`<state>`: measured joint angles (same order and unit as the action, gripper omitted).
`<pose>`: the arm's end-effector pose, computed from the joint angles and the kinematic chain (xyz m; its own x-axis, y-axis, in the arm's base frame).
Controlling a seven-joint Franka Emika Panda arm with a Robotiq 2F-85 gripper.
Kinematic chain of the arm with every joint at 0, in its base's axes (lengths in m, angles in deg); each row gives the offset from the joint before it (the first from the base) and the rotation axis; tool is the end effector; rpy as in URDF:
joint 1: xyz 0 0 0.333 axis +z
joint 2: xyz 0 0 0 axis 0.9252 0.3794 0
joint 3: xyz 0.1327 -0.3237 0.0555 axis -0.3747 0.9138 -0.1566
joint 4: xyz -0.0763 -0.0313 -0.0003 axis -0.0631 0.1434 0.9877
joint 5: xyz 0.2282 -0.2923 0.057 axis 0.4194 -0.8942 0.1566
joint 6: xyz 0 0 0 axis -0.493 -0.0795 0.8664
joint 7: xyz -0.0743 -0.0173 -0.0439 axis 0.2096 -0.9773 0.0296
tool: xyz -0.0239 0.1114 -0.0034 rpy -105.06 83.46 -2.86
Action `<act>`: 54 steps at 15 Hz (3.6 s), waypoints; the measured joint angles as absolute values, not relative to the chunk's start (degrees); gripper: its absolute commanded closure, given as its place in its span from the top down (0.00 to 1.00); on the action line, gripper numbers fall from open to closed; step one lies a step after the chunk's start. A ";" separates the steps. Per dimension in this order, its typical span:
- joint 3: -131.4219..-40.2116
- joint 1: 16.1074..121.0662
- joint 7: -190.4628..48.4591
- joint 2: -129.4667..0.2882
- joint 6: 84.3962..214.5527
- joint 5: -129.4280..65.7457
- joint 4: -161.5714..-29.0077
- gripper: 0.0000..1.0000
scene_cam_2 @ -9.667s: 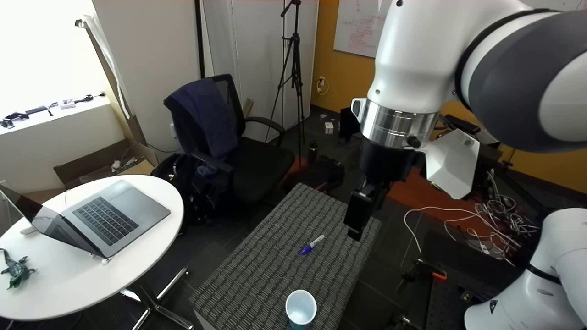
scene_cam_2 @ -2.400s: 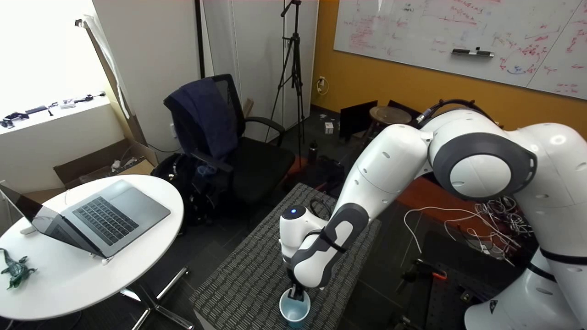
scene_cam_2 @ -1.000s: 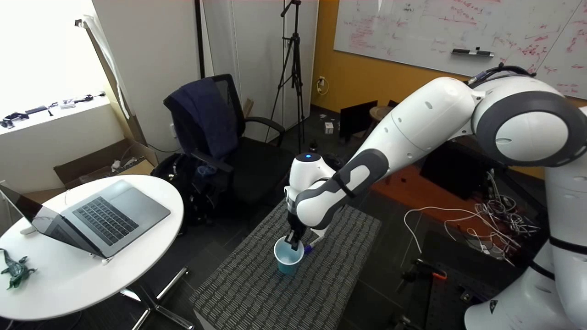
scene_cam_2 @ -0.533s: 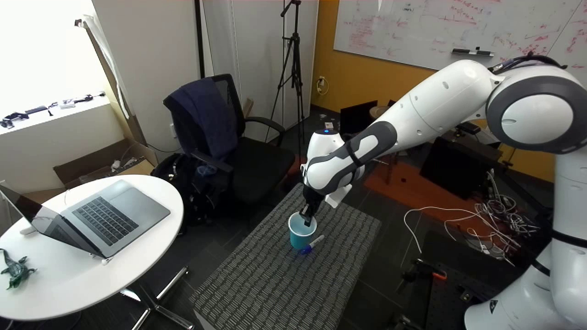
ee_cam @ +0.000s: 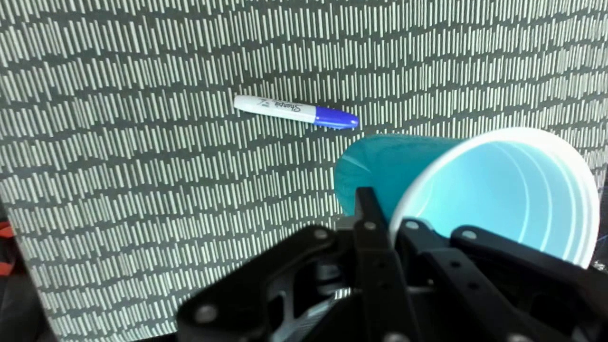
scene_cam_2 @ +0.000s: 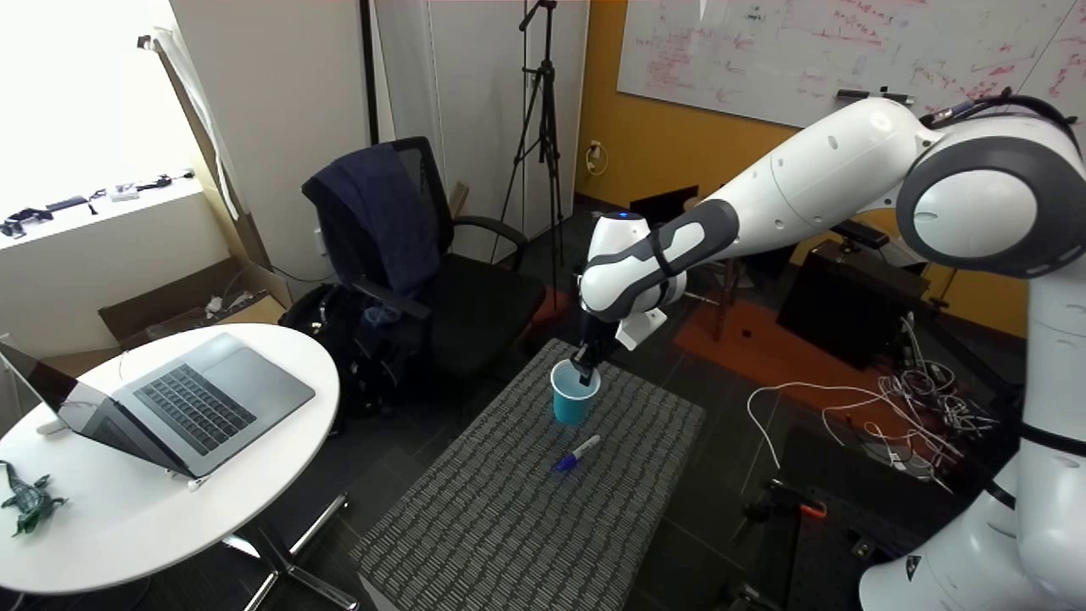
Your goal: Move the blue cup to the right
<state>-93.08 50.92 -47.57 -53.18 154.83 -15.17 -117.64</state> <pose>0.5917 -0.1422 0.2495 0.9950 -0.0995 -0.0062 -0.0989 -0.9783 -0.1821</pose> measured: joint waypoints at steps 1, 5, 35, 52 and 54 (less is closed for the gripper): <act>-92.50 50.88 -47.57 -52.94 154.83 -15.17 -117.14 0.00; -90.32 50.57 -47.99 -50.95 154.84 -15.05 -114.33 0.00; -88.17 44.53 -60.19 -26.65 156.13 -11.46 -92.79 0.00; -90.12 43.68 -60.00 -24.22 155.95 -11.38 -89.55 1.00; -90.18 43.84 -59.92 -25.77 155.94 -11.44 -91.05 1.00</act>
